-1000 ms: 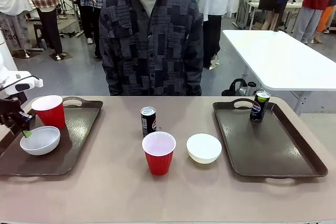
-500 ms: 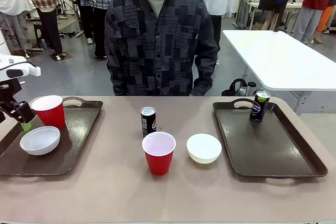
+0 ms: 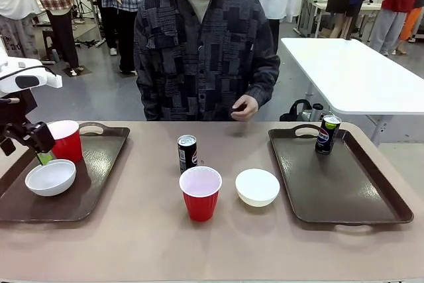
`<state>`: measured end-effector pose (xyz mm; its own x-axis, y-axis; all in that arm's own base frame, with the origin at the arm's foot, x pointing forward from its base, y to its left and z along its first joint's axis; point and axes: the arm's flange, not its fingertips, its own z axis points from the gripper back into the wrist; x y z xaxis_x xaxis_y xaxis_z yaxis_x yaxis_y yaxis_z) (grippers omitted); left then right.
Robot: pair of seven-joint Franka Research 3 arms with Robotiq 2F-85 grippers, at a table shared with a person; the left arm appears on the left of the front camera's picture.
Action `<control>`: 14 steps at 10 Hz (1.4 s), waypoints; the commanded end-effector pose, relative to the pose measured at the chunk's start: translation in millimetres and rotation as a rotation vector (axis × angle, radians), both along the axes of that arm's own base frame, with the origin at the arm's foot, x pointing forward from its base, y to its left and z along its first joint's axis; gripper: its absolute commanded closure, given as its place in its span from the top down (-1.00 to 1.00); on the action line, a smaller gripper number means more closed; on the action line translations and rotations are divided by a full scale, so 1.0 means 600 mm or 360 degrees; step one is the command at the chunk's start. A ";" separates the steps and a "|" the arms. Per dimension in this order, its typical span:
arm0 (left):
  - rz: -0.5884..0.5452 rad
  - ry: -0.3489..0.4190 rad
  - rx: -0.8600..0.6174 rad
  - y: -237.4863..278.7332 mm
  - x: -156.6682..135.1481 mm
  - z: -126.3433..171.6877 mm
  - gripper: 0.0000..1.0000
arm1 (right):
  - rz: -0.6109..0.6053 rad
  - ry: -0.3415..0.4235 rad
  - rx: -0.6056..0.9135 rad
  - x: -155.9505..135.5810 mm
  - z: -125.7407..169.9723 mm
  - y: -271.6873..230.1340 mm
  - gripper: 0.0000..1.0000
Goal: Prepare tableware on both trays.
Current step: Pick up a Picnic Bowl from the table and place it on a Handle tray.
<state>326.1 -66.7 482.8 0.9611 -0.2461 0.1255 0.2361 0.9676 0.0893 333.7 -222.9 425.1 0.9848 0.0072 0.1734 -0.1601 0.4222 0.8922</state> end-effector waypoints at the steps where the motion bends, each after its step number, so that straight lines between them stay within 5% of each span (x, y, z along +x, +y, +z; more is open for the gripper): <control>1: 0.0116 -0.0080 0.0039 -0.022 -0.054 -0.008 0.83 | -0.0003 -0.0003 0.0010 -0.001 0.001 -0.001 1.00; 4: 0.0184 -0.0187 0.0067 -0.053 -0.085 0.048 0.83 | -0.0003 -0.0003 0.0010 -0.001 0.001 -0.001 1.00; 5: 0.0105 -0.0133 0.0044 -0.043 -0.040 0.043 0.83 | -0.0003 -0.0003 0.0010 -0.001 0.001 -0.001 1.00; 14: 0.0105 -0.0133 0.0044 -0.043 -0.040 0.043 0.83 | -0.0003 -0.0003 0.0010 -0.001 0.001 -0.001 1.00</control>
